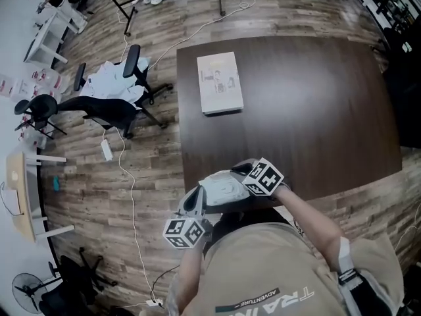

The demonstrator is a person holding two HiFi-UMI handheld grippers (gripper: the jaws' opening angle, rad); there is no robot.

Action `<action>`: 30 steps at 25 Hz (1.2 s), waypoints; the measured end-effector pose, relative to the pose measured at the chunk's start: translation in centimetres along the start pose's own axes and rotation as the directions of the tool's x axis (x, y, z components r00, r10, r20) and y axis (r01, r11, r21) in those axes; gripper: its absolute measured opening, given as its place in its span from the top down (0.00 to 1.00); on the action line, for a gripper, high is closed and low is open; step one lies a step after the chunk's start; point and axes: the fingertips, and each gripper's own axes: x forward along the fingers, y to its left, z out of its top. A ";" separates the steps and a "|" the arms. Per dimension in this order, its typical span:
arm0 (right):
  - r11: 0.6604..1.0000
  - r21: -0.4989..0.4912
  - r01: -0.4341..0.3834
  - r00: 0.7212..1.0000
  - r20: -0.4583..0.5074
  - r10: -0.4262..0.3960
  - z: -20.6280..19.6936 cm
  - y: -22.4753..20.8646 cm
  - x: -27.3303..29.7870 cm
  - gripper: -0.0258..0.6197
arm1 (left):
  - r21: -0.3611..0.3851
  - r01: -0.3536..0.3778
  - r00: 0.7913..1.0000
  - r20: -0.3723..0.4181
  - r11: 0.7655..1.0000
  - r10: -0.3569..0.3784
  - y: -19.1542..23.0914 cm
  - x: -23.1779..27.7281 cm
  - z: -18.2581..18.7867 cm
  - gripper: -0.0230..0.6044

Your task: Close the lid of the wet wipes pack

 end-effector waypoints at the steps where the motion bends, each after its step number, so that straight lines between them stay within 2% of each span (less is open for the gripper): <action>1: 1.000 -0.019 0.012 1.000 -0.005 -0.012 0.1 0.3 -0.2 0.92 | 0.006 0.008 1.000 0.005 1.000 -0.008 0.1 -0.3 0.3 0.95; 11: 0.983 -0.148 0.112 0.990 -0.068 -0.123 -1.4 2.4 -1.3 0.92 | 0.033 0.051 0.998 0.045 0.998 -0.052 0.7 -3.2 1.0 0.95; 14: 0.980 -0.129 0.151 0.985 -0.059 -0.159 -2.0 2.8 -1.7 0.92 | 0.031 0.052 0.997 0.052 0.998 -0.054 1.0 -4.3 0.6 0.95; 20: 0.978 -0.116 0.176 0.979 -0.083 -0.186 -3.5 4.1 -1.8 0.92 | 0.003 0.048 0.997 0.064 0.999 -0.048 1.9 -6.0 -0.1 0.95; 30: 0.962 -0.142 0.235 0.954 -0.153 -0.256 -5.8 4.6 -1.1 0.92 | 0.024 0.102 0.993 0.050 0.994 -0.103 2.0 -6.7 0.0 0.95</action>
